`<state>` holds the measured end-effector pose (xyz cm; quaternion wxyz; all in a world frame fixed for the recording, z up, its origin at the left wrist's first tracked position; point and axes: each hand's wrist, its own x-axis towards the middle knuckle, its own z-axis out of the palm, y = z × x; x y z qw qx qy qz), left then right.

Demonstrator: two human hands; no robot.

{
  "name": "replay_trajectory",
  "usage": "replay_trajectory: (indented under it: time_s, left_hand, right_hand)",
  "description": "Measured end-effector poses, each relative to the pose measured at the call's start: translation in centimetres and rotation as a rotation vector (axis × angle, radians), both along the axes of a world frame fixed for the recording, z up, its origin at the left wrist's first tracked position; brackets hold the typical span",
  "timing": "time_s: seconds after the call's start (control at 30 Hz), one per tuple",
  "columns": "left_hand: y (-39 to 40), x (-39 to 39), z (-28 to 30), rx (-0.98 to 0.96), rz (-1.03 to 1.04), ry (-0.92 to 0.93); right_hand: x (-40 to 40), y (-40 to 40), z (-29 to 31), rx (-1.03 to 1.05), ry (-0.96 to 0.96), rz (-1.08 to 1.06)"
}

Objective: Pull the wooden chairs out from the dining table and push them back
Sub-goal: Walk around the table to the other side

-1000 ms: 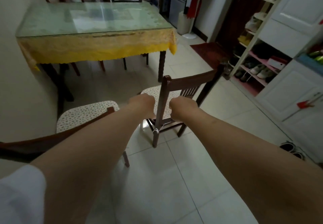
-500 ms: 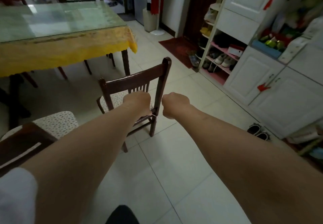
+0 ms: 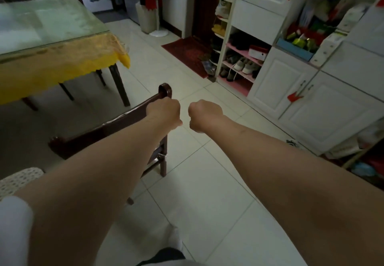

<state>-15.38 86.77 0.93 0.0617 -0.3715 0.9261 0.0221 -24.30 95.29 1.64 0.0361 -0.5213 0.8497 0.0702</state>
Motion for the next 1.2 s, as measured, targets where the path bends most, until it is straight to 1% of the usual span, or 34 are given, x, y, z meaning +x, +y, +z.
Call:
replay_trajectory:
  time_s: [0.17,0.5,0.7,0.8,0.93,1.03,1.2]
  left_hand:
    - [-4.3,-4.4,0.8,-0.032,-0.026,-0.03]
    - [-11.0,-12.9,-0.9,0.016,-0.008,-0.062]
    - [-15.7,-19.5,-1.8,0.061,0.114,-0.086]
    - [-18.2,-23.6,-1.5,0.088,0.185,-0.069]
    - [-20.9,-28.4,-1.0,0.121,0.266,-0.055]
    - [-22.8,-31.4,-1.0,0.116,0.305,-0.036]
    - [-27.9,-34.6,-1.3,0.146,0.404,-0.067]
  right_hand:
    - [-4.6,-3.9,0.7,0.005,-0.001,-0.043]
    - [-13.6,-10.8,-1.9,0.035,-0.078,-0.025]
    - [-21.5,-16.1,-2.4,0.032,-0.103,0.063]
    - [-26.6,-18.9,-1.7,-0.014,-0.098,0.111]
    - [-32.3,-22.2,-0.7,0.002,-0.08,0.197]
    - [-35.7,-25.1,-0.5,0.028,-0.057,0.241]
    - [-39.5,-31.2,-1.6,0.057,-0.085,0.337]
